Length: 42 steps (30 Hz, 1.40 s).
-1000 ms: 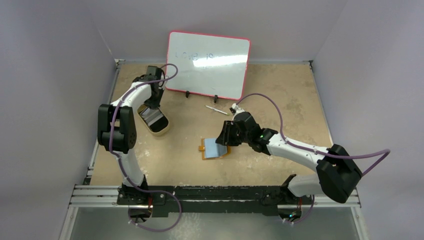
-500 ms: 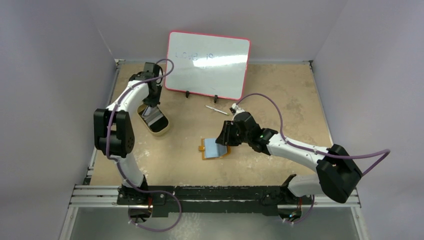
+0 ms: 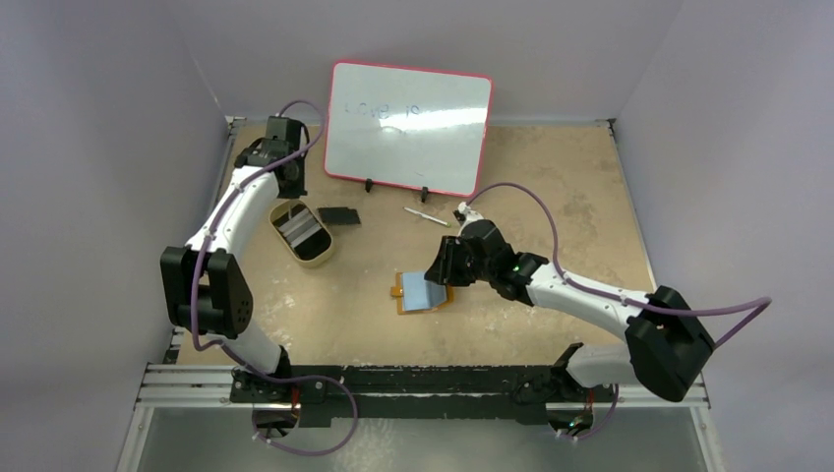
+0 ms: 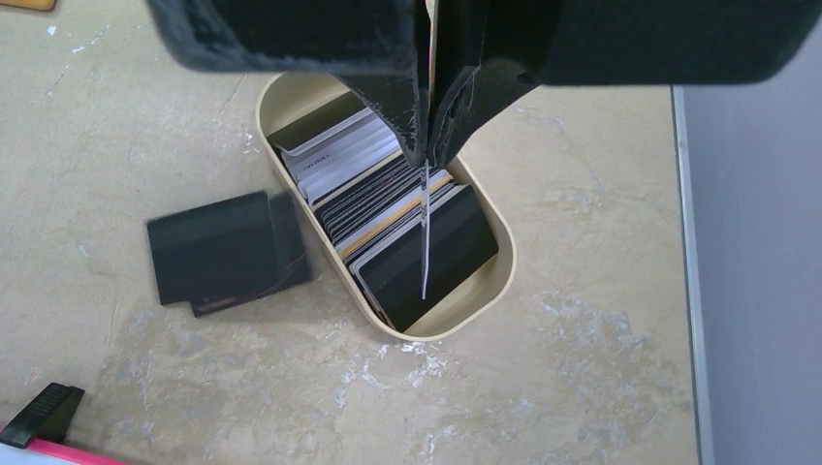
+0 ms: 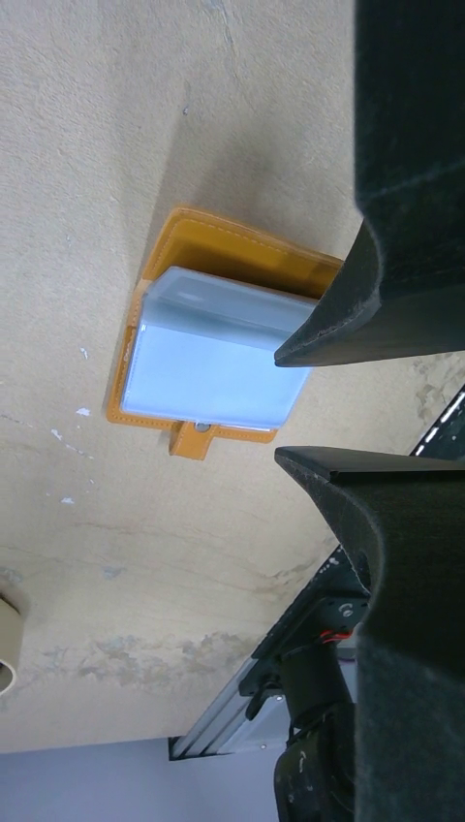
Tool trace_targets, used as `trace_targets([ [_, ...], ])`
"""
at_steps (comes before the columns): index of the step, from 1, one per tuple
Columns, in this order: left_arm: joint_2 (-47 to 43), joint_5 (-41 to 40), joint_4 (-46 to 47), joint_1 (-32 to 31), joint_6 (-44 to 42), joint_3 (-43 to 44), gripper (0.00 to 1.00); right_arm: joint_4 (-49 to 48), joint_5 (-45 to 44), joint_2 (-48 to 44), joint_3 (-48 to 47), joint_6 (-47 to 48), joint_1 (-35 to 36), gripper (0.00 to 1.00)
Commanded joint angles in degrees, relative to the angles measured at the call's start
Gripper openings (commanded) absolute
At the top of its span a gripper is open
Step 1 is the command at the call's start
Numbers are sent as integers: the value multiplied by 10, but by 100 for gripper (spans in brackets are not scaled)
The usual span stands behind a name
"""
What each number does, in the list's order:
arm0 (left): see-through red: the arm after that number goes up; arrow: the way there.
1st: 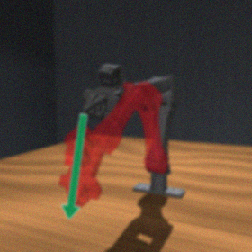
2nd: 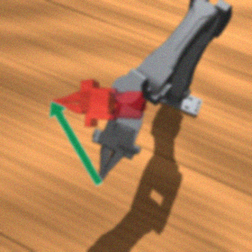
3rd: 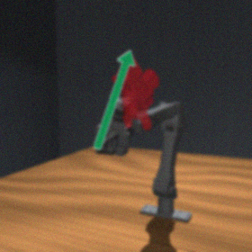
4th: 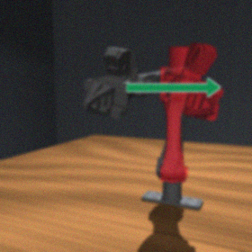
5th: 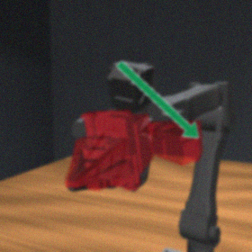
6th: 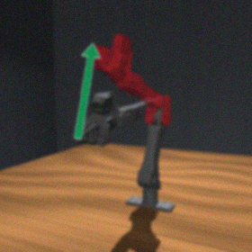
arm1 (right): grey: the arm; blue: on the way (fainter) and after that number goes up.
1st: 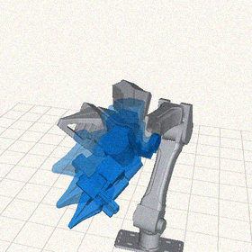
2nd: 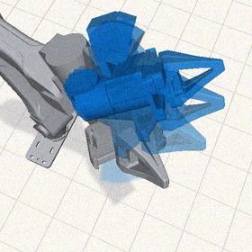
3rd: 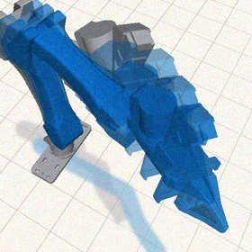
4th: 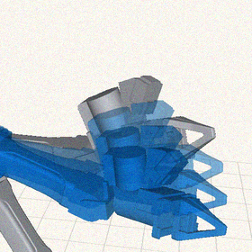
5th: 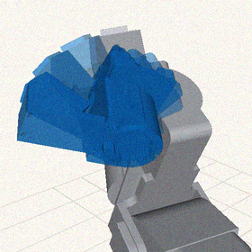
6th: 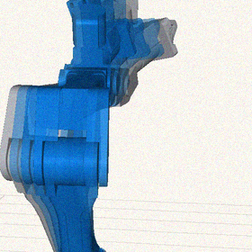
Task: Put the credit cards into the card holder
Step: Pick up the credit card from the storage box, then insert the credit card into the card holder.
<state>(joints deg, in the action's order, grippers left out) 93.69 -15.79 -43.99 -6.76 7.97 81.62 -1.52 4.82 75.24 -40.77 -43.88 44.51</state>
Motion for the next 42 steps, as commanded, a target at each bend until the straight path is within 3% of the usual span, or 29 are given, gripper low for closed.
trace_targets([
  [1, -18, -18, 5, 0, 13, 0, 0, -1, -16, -24, 3, -4, 1, 39],
  [10, -34, 58, -4, 0, 45, -7, 0, -7, -13, -21, 3, -4, 1, 39],
  [19, -87, 219, 31, -1, 104, -57, 0, -10, -13, -4, 6, -8, 1, 39],
  [27, -165, 393, 167, -4, 234, -177, 0, 9, -28, -1, 34, -24, 1, 39],
  [31, -198, 403, 227, -31, 302, -233, 0, 13, -42, 3, 45, -27, 1, 38],
  [42, -240, 342, 491, -210, 528, -396, 0, 11, -69, 7, 71, -38, 0, 30],
])
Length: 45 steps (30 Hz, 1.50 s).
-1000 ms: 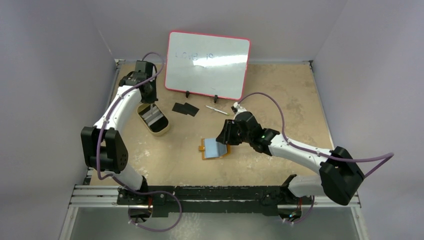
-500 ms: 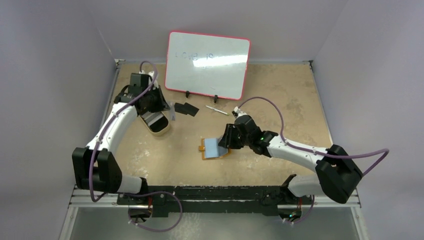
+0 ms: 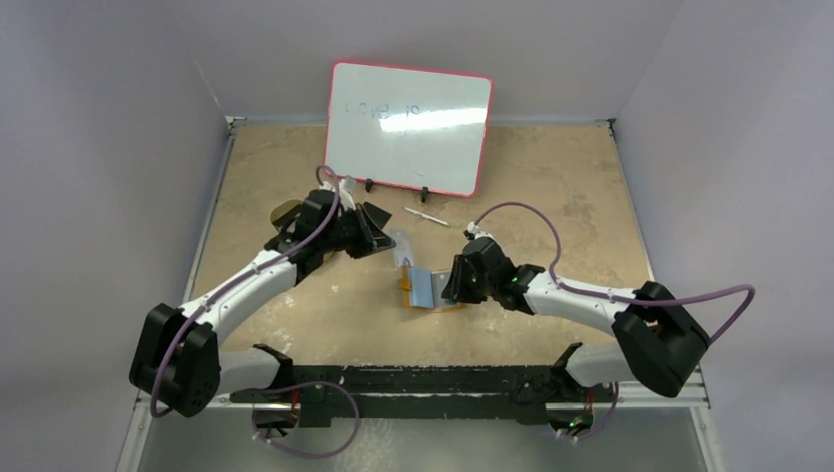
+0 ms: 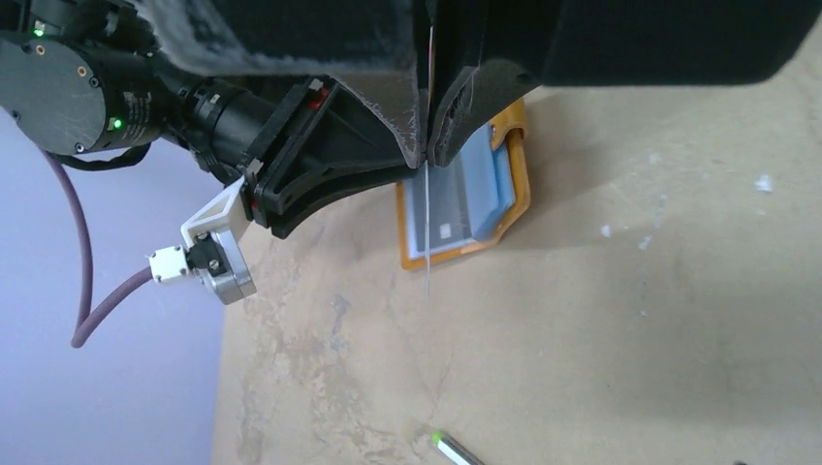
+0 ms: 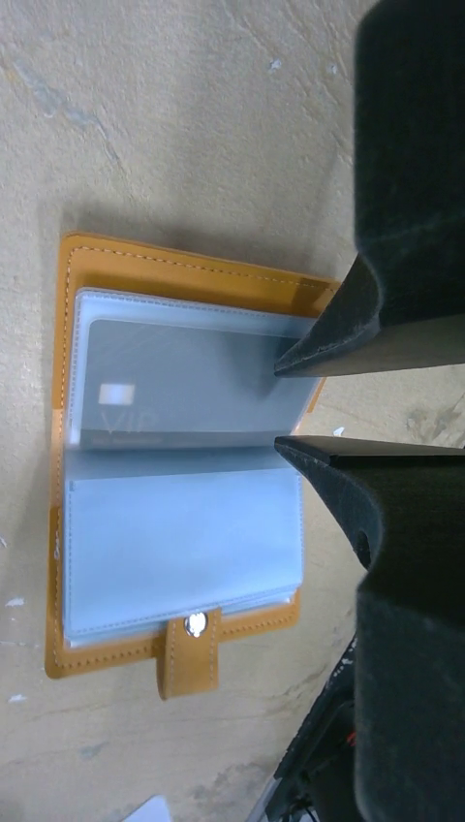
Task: Put the credit cards into the card holder
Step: Insert the credit card into the card holder.
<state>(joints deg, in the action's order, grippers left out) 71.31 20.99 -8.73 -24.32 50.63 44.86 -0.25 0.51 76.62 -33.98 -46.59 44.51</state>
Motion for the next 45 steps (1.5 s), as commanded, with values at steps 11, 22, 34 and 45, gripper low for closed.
trace_targets([
  [11, 59, -91, 206, -130, 137, -52, 0, 11, -33, -10, -20, 4, 0, 27],
  [22, 112, -141, 218, -151, 123, -105, 0, 3, -44, -12, -2, 7, -18, 29],
  [34, 157, -137, 246, -175, 133, -121, 0, -42, -27, 36, 33, 5, -24, 26],
  [45, 117, -153, 127, -180, 79, -41, 0, -28, -17, -1, 28, 4, -24, 26],
])
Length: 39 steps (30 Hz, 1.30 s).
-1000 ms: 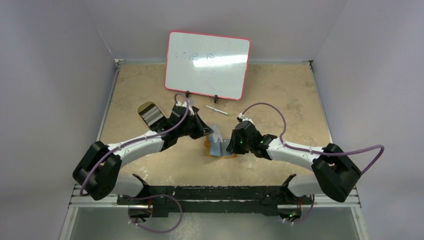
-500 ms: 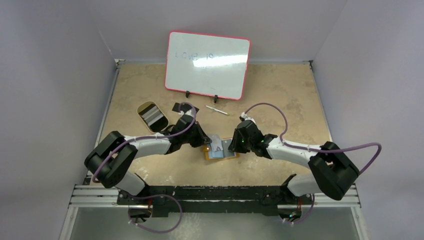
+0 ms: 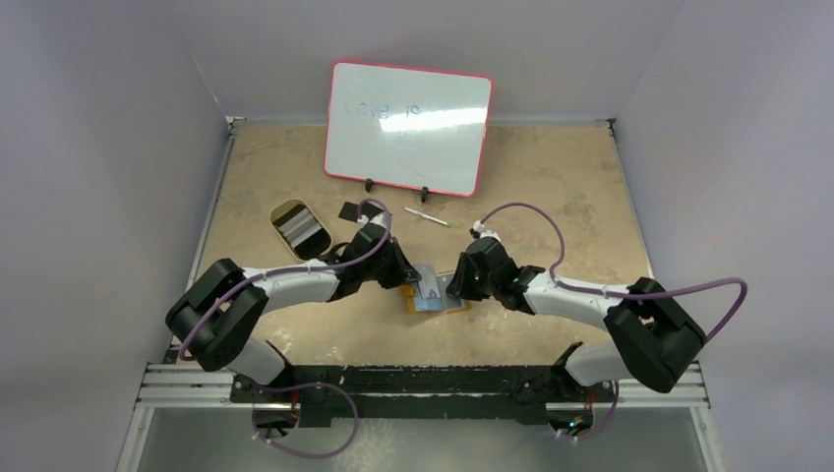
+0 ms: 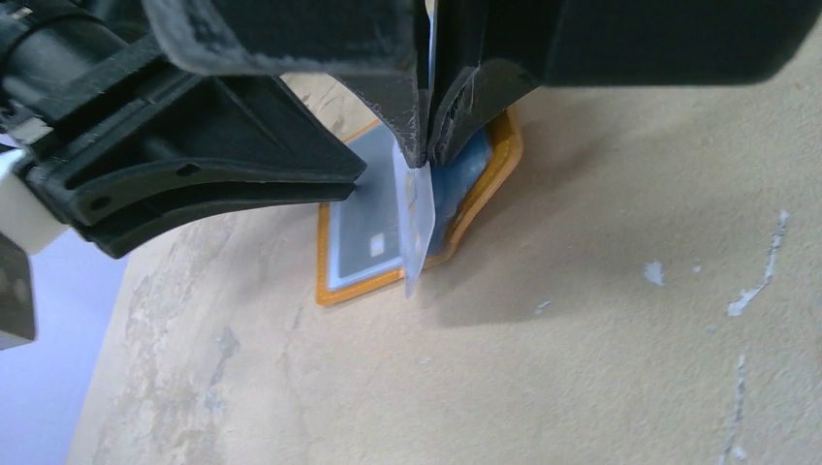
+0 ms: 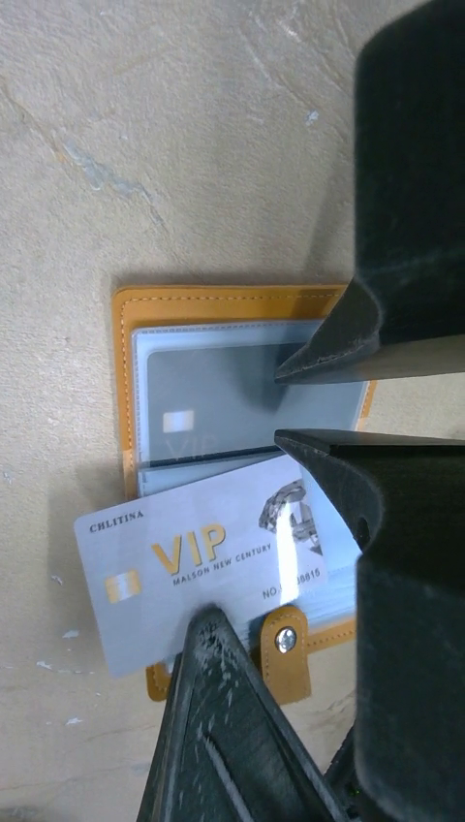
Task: Put the credit cards into the card holder
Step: Insert the credit card into the card holder.
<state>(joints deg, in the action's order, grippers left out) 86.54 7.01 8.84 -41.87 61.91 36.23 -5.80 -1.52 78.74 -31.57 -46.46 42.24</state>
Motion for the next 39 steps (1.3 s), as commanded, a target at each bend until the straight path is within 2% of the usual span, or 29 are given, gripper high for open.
trace_targets([
  [1, -41, -15, -63, -5, -38, 54, 0, 29, 4, -27, -1, 3, -1, 26],
  [4, -56, -6, -75, -5, -37, 74, 0, 31, -5, -39, -12, 4, -1, 25],
  [8, -66, 60, 15, -8, 26, 65, 0, 23, 1, -43, -14, 2, -1, 25],
  [11, -68, 59, 48, -18, 54, 63, 0, 21, 0, -39, -11, -2, -1, 25],
  [14, -48, 54, 68, -26, 62, 58, 0, 27, 6, -34, -9, -5, -1, 24],
  [18, 2, 66, 139, -28, 86, 26, 0, 34, 8, -33, -8, -11, -1, 24],
  [23, 40, 29, 67, -30, 36, 19, 0, 44, -6, -29, -12, -5, -1, 24],
  [30, 32, -28, -63, -30, -42, 22, 0, 32, -8, -15, 6, -7, -1, 23],
  [39, 7, -65, -134, -29, -77, 42, 0, 24, -7, -6, 12, -9, -1, 22],
])
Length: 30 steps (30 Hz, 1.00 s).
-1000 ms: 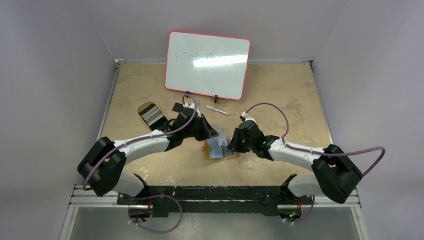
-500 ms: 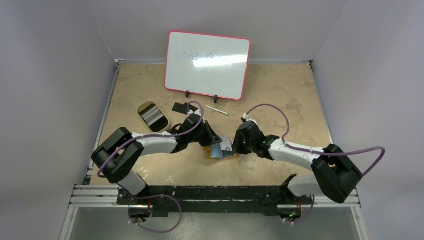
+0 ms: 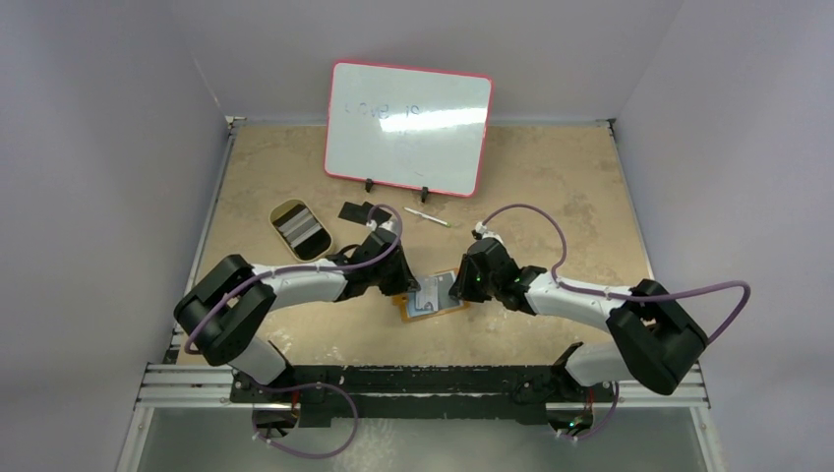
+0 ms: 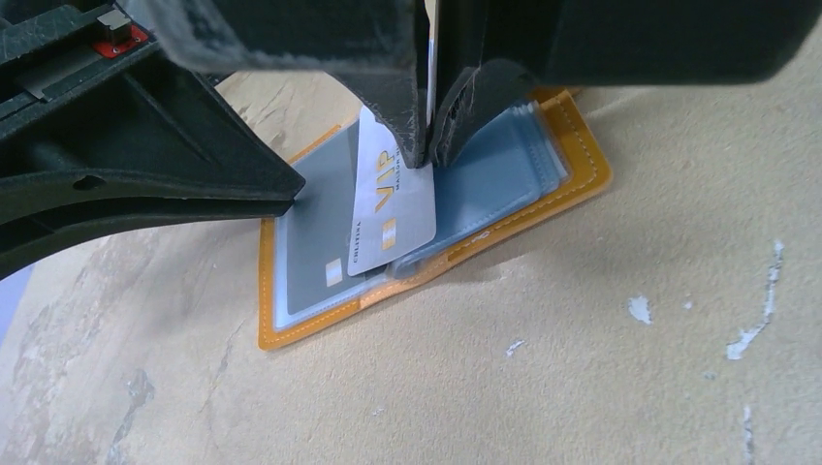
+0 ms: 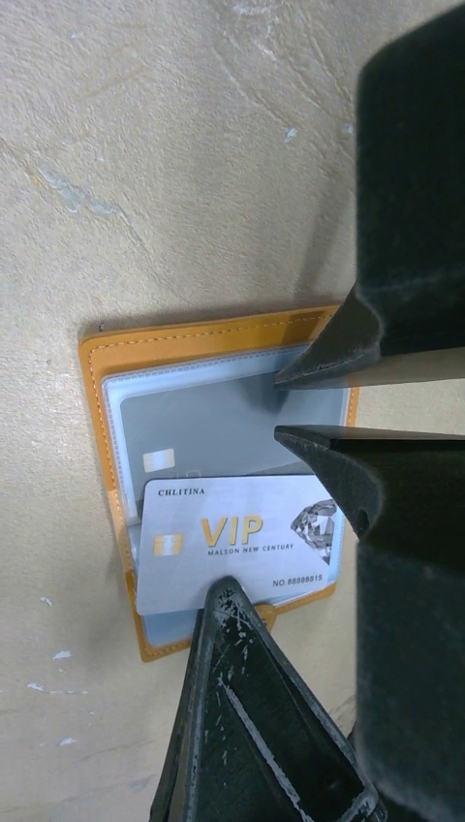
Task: Put the credit cards into the card holder
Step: Insert the credit card into the card holder.
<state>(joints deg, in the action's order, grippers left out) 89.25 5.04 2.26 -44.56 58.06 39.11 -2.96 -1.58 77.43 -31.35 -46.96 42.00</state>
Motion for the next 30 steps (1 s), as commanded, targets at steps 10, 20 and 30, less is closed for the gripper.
trace_targets([
  [10, -53, -64, -61, -3, 6, -7, 0, -5, -4, 5, 12, -7, 1, 22],
  [20, -17, -22, 29, -4, 70, -32, 0, -14, -5, 10, 11, -8, 1, 22],
  [30, -1, -41, 47, -18, 93, -26, 0, -33, -14, 21, 9, -7, 1, 22],
])
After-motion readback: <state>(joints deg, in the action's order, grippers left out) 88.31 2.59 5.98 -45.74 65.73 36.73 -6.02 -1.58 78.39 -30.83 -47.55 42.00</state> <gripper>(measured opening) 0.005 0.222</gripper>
